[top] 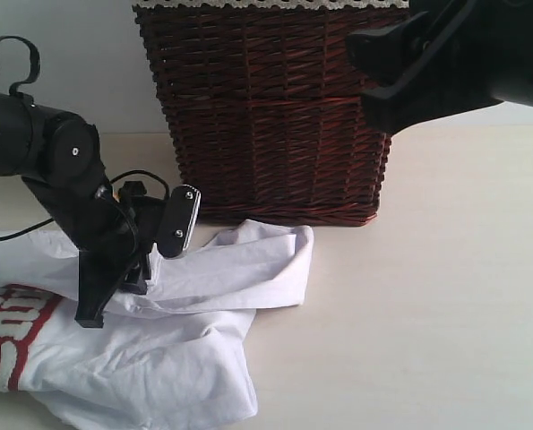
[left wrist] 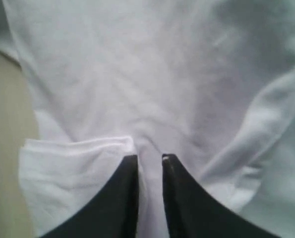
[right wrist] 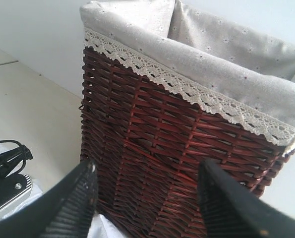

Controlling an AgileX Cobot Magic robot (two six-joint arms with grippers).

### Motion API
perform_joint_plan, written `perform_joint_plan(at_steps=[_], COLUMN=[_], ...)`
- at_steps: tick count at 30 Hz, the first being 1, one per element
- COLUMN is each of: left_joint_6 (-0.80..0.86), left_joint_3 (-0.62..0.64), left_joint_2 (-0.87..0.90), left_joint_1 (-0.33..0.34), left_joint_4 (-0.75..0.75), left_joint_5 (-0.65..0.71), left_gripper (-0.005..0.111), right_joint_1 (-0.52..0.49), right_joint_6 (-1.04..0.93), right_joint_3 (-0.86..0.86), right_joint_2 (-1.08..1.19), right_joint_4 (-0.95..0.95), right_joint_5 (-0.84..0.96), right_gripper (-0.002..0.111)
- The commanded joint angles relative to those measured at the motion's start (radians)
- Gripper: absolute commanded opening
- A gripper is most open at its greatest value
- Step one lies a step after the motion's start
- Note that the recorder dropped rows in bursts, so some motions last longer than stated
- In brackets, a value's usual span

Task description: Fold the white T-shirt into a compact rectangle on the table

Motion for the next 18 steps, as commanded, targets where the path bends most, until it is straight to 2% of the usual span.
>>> perform_joint_plan(at_steps=[1, 2, 4, 8, 9, 13, 18], left_joint_6=[-0.010, -0.010, -0.015, -0.022, -0.022, 0.001, 0.003], left_joint_3=[0.004, 0.004, 0.004, 0.004, 0.004, 0.015, 0.045], left_joint_2=[-0.019, -0.030, -0.064, -0.140, -0.152, -0.137, -0.095], left_joint_1=[-0.002, -0.002, -0.002, -0.002, -0.002, -0.002, -0.002], left_joint_4=[0.020, 0.020, 0.020, 0.010, 0.004, -0.016, -0.019], left_joint_5=[-0.001, -0.013, -0.038, -0.019, 0.016, 0.155, 0.098], left_gripper=[0.019, 0.020, 0.029, 0.057, 0.060, 0.057, 0.054], right_joint_1=[0.001, 0.001, 0.001, 0.001, 0.001, 0.001, 0.001], right_joint_6=[-0.004, -0.004, -0.004, -0.004, -0.004, -0.004, -0.004], right_joint_3=[0.005, 0.005, 0.005, 0.005, 0.005, 0.005, 0.005], right_joint_2=[-0.005, -0.005, -0.005, -0.005, -0.005, -0.005, -0.005], right_joint_4=[0.016, 0.016, 0.016, 0.016, 0.016, 0.018, 0.023], right_joint_5=[0.004, 0.004, 0.004, 0.004, 0.004, 0.004, 0.004], right_gripper=[0.058, 0.058, 0.058, 0.058, 0.058, 0.058, 0.058])
